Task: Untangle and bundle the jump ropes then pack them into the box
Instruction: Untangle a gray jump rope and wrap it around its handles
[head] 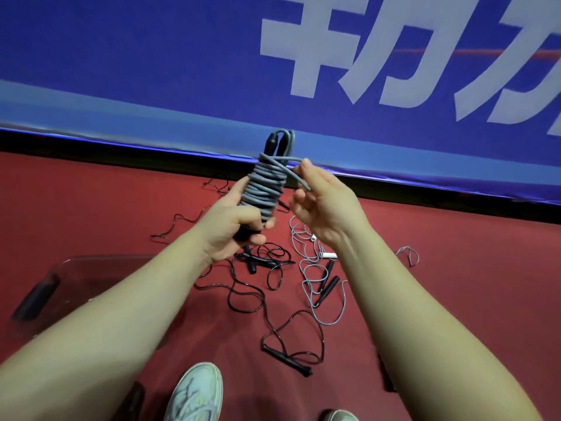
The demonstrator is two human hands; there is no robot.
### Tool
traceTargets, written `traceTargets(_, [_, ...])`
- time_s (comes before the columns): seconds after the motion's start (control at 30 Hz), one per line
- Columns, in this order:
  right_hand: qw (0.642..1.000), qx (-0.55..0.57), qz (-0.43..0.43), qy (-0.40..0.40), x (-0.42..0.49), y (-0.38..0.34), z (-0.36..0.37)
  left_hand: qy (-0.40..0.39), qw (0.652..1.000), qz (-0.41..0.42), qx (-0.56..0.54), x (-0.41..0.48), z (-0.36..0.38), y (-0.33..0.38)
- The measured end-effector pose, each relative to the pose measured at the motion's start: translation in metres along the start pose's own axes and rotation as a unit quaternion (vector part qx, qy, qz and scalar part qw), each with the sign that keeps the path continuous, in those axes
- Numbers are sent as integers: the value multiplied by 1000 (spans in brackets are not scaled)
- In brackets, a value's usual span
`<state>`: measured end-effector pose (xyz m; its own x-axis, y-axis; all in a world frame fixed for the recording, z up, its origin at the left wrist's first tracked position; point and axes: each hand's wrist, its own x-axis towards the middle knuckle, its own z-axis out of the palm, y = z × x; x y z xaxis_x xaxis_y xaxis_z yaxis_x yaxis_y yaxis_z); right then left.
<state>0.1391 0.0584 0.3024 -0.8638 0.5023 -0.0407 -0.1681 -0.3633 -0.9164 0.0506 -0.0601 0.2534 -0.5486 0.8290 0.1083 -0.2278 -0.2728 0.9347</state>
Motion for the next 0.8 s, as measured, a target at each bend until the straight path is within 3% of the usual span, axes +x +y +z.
traceTargets(0.2, [967, 210, 121, -74, 1, -11, 4, -137, 977, -27, -161, -4, -6, 2])
traceTargets(0.3, [949, 269, 85, -138, 0, -12, 2, -183, 964, -30, -191, -5, -5, 4])
traceTargets(0.43, [930, 293, 18, -221, 1, -4, 1, -176, 962, -25, -206, -2, 0, 2])
traceTargets(0.57, [938, 285, 9, -196, 0, -7, 5, -172, 964, -18, -203, -2, 0, 3])
traceTargets(0.67, [953, 272, 31, -130, 0, -14, 10, -186, 963, -17, -195, -3, -1, 3])
traceTargets(0.8, [981, 182, 29, -62, 0, -25, 8, -164, 973, -31, -158, -3, -1, 2])
